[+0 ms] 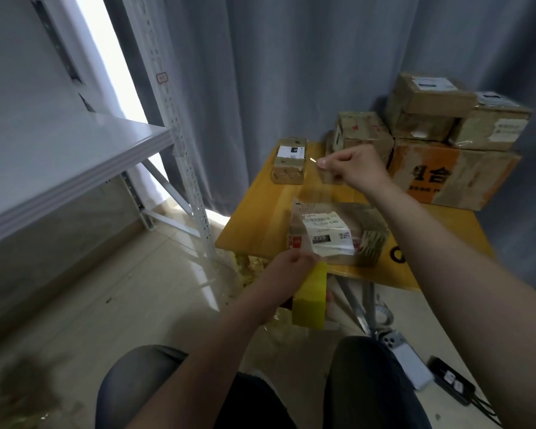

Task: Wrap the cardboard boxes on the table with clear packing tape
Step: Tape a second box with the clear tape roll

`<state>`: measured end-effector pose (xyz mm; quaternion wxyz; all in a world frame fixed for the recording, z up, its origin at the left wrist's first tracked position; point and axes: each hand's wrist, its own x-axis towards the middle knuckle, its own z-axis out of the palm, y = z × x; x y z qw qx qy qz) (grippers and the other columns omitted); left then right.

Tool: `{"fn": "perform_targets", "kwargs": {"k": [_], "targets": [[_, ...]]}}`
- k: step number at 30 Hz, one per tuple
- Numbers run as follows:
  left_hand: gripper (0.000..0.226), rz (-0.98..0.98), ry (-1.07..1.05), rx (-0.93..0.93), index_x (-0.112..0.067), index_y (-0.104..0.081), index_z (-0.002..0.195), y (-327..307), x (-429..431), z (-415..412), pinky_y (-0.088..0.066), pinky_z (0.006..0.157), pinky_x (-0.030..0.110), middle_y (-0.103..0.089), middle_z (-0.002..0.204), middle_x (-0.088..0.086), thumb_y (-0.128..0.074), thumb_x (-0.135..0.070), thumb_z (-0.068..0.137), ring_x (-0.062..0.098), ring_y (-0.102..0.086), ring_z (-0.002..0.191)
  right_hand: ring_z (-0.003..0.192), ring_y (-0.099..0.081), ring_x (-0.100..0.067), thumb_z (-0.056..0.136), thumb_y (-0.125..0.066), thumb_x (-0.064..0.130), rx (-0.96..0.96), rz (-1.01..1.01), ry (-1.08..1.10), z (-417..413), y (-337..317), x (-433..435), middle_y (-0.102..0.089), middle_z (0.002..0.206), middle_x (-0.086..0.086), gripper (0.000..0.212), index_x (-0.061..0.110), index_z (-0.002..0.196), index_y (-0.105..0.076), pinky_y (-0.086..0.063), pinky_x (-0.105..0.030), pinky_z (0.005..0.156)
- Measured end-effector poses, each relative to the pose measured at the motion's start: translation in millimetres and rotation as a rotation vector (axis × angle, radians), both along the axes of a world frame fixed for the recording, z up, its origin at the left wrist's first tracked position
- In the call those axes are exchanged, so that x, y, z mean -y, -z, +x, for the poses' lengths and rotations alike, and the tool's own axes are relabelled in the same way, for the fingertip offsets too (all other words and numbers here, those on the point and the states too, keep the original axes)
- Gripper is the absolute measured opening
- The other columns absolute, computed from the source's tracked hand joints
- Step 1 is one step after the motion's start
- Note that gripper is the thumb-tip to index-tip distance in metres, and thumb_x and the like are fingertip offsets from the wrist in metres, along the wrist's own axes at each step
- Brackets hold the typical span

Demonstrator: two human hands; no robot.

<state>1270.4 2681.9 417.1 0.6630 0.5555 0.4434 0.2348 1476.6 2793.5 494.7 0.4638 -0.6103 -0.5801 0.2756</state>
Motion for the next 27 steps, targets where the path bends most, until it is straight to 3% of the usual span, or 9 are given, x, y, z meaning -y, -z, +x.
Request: {"fn": "perform_targets", "kwargs": {"k": [6, 10, 15, 21, 23, 25, 27], "targets": [[0.050, 0.023, -0.110, -0.099, -0.028, -0.066, 0.122, 10.1, -20.1, 3.2, -0.057, 0.094, 0.060, -0.077, 0.108, 0.012, -0.057, -0.060, 0.084, 0.036, -0.076, 0.096, 0.074, -0.058, 0.003, 0.090, -0.078, 0.029, 0.120, -0.078, -0.055, -9.6, 12.4, -27.1, -0.078, 0.103, 0.002, 0.018, 0.014, 0.100, -0.082, -0.051, -0.027, 0.089], [0.053, 0.009, -0.117, -0.144, -0.033, -0.066, 0.119, 20.0, -27.8, 4.1, -0.056, 0.096, 0.059, -0.078, 0.106, 0.010, -0.057, -0.066, 0.078, 0.034, -0.075, 0.098, 0.088, -0.065, -0.008, 0.087, -0.080, 0.034, 0.162, -0.151, -0.054, -14.3, 27.4, -39.5, -0.077, 0.115, 0.001, 0.018, 0.019, 0.096, -0.083, -0.051, -0.044, 0.106], [0.042, 0.006, -0.112, -0.176, -0.035, -0.066, 0.115, 27.8, -31.9, 4.1, -0.055, 0.099, 0.058, -0.077, 0.109, 0.008, -0.054, -0.063, 0.085, 0.033, -0.074, 0.102, 0.095, -0.070, -0.012, 0.085, -0.082, 0.038, 0.232, -0.228, 0.020, -18.5, 53.0, -47.7, -0.078, 0.098, 0.009, 0.013, 0.026, 0.089, -0.083, -0.055, -0.047, 0.100], [0.051, 0.001, -0.141, -0.214, -0.041, -0.064, 0.116, 34.1, -34.8, 7.2, -0.053, 0.100, 0.057, -0.073, 0.116, 0.005, -0.050, -0.070, 0.076, 0.032, -0.070, 0.108, 0.078, -0.068, -0.009, 0.091, -0.076, 0.041, 0.465, -0.326, -0.022, -18.3, 67.8, -51.8, -0.074, 0.078, 0.012, 0.019, 0.026, 0.080, -0.079, -0.057, -0.044, 0.095], [0.047, -0.010, -0.157, -0.185, -0.037, -0.067, 0.115, 36.2, -37.0, 9.1, -0.054, 0.098, 0.059, -0.076, 0.111, 0.008, -0.053, -0.064, 0.079, 0.035, -0.072, 0.105, 0.095, -0.068, -0.022, 0.093, -0.068, 0.056, 0.611, -0.419, -0.031, -19.4, 65.9, -52.7, -0.076, 0.100, 0.000, 0.035, 0.022, 0.088, -0.074, -0.054, -0.047, 0.098], [0.045, -0.005, -0.155, -0.187, -0.031, -0.069, 0.113, 36.4, -38.8, 10.8, -0.055, 0.098, 0.060, -0.077, 0.108, 0.011, -0.055, -0.059, 0.081, 0.036, -0.073, 0.103, 0.121, -0.058, -0.036, 0.092, -0.062, 0.065, 0.808, -0.457, 0.039, -18.3, 62.5, -51.3, -0.064, 0.132, -0.013, 0.056, 0.013, 0.112, -0.067, -0.045, -0.051, 0.108], [0.044, -0.008, -0.159, -0.193, -0.030, -0.072, 0.109, 38.7, -40.0, 13.0, -0.055, 0.098, 0.060, -0.077, 0.105, 0.011, -0.056, -0.059, 0.080, 0.036, -0.073, 0.102, 0.137, -0.042, -0.040, 0.095, -0.062, 0.059, 0.900, -0.269, 0.107, -16.9, 54.3, -41.4, -0.045, 0.153, -0.014, 0.070, 0.009, 0.143, -0.049, -0.036, -0.051, 0.116]]}}
